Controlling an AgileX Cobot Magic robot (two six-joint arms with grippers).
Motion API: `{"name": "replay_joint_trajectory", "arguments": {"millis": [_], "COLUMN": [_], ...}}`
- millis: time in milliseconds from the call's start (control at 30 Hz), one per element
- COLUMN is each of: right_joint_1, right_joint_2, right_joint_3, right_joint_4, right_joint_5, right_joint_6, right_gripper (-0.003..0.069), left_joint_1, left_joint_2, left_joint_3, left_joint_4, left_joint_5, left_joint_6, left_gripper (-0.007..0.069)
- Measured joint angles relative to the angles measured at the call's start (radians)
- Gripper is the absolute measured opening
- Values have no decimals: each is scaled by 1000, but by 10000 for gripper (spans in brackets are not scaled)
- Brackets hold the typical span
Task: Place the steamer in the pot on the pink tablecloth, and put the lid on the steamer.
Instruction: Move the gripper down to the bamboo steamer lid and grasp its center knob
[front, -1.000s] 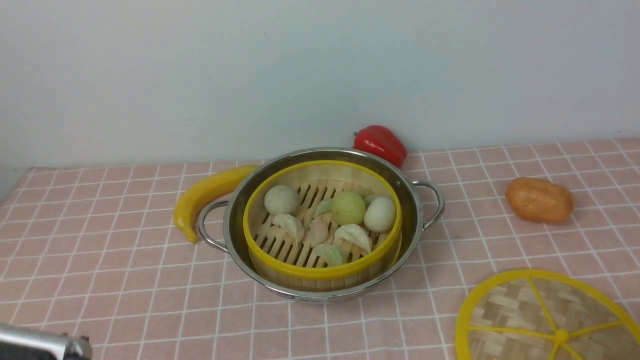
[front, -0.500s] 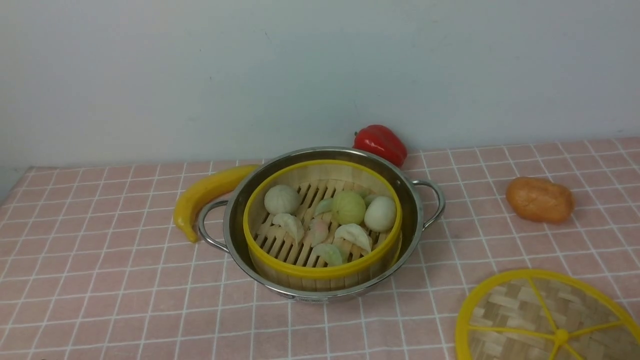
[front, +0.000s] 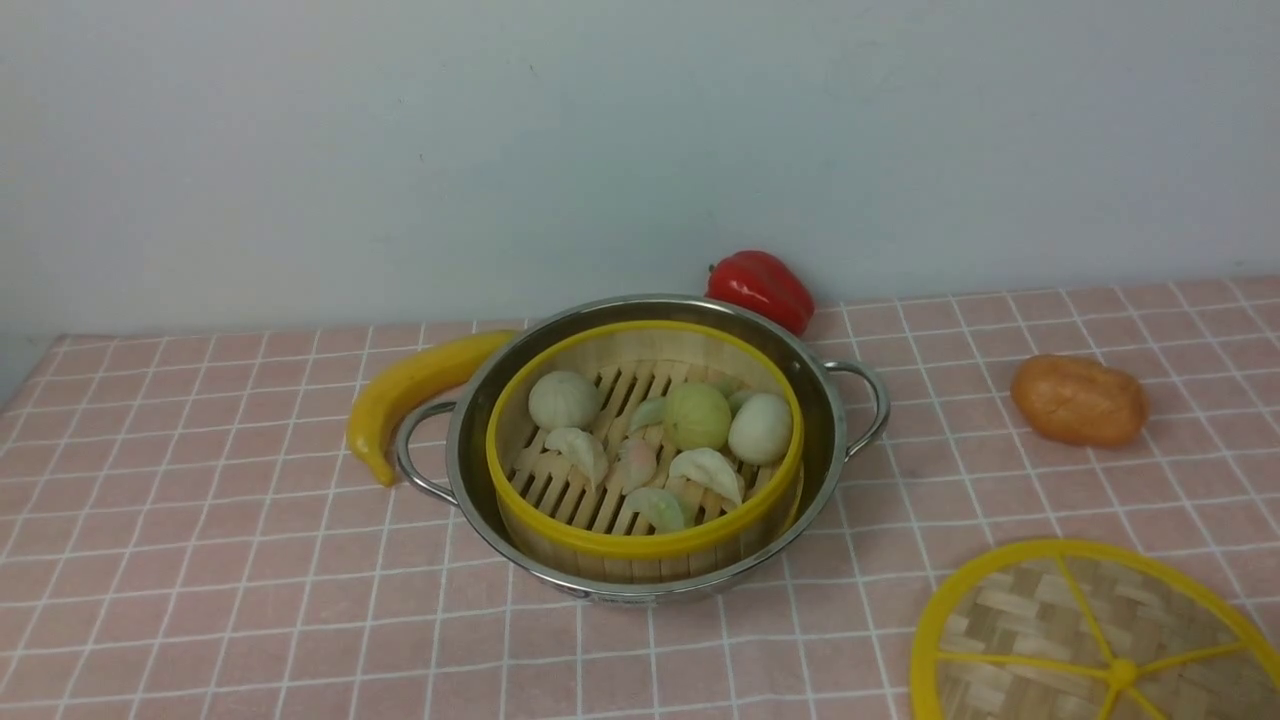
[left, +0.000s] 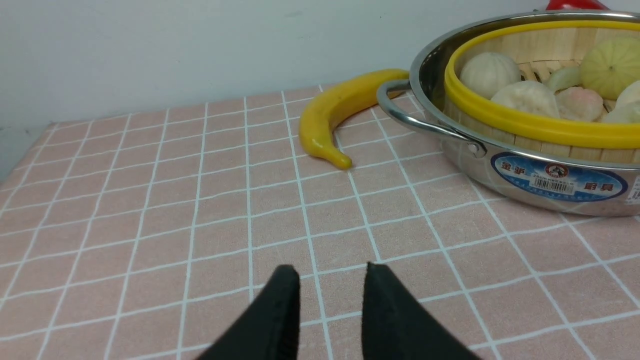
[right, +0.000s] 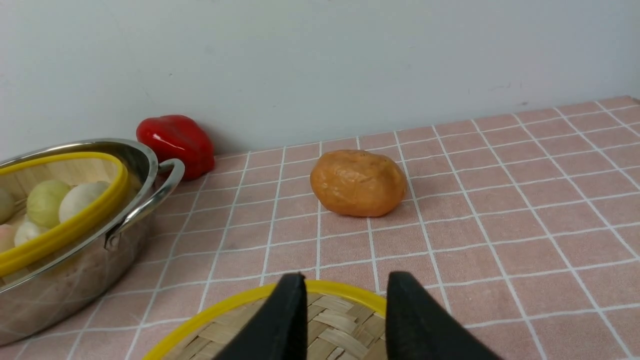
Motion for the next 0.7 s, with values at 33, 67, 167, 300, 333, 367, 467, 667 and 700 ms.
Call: {"name": "replay_joint_trajectory", "arguments": {"millis": [33,67,167,300,333,367,467,667,700], "right_joint_1": [0,0,0,0,0,0,0,0,0], "right_joint_2": [0,0,0,0,0,0,-1,-3,-4], "right_joint_3": [0,0,0,0,-2,-14,-114,-360,-383], "right_joint_4": [0,0,0,1,11,29,74,140,154], "right_joint_5": [0,0,0,-25,-44,-55,-67,110,128], "right_joint_6": [0,0,0,5,14,24,18,-46,-49], "right_gripper": [243,243,243,243,243,243,243,243,243], "left_joint_1": [0,0,0,0,0,0,0,0,0], "left_joint_2": [0,0,0,0,0,0,0,0,0], "left_joint_3": [0,0,0,0,0,0,0,0,0], "left_joint_4": [0,0,0,0,0,0,0,0,0], "left_joint_5": [0,0,0,0,0,0,0,0,0], "left_joint_6": [0,0,0,0,0,0,0,0,0], "left_gripper": [181,181,190,191,192,199,202,211,211]}}
